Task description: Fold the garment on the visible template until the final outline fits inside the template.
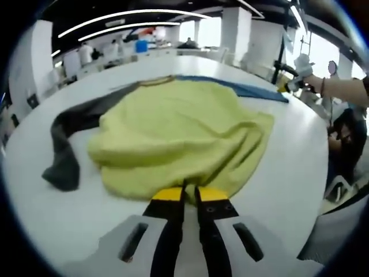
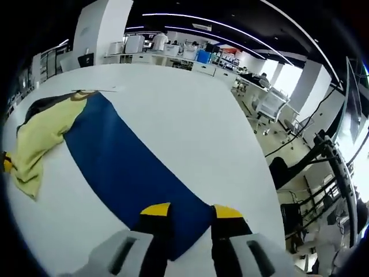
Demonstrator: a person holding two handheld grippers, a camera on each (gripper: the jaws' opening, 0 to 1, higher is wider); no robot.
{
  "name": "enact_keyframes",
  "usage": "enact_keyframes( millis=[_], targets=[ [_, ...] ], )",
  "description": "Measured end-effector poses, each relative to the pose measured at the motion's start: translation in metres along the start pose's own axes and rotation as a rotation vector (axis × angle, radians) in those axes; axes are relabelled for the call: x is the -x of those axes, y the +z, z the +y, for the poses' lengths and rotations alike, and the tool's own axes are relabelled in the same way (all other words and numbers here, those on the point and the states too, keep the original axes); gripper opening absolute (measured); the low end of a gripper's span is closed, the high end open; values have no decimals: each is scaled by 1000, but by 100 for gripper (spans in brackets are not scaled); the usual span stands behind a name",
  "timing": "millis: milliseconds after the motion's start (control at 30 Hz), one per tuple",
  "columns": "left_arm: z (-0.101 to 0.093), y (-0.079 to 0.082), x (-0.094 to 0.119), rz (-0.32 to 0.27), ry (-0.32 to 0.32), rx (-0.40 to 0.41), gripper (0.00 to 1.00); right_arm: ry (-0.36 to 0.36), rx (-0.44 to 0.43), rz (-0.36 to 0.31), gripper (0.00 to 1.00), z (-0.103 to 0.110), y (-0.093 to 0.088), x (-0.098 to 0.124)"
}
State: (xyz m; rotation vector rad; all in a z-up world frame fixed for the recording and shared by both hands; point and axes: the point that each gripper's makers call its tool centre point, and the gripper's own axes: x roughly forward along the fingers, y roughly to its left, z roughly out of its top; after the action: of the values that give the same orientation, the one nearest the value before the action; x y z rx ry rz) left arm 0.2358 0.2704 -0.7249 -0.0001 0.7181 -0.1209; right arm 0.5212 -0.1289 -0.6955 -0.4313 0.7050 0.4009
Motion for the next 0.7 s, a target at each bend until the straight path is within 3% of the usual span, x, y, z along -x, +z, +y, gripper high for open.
enact_keyframes(
  millis=[100, 367, 533, 667, 700],
  targets=[
    [1, 4, 7, -2, 4, 4, 15, 28, -27, -37, 34, 11, 10, 9],
    [27, 12, 32, -40, 55, -4, 39, 167, -33, -77, 45, 61, 26, 32],
    [46, 10, 35, -42, 57, -50, 46, 319, 10, -90, 49, 110, 37, 49],
    [52, 7, 32, -37, 41, -86, 43, 412, 40, -91, 49, 145, 40, 61],
    [53, 4, 30, -22, 34, -126, 42, 432, 51, -88, 49, 151, 40, 63]
  ],
)
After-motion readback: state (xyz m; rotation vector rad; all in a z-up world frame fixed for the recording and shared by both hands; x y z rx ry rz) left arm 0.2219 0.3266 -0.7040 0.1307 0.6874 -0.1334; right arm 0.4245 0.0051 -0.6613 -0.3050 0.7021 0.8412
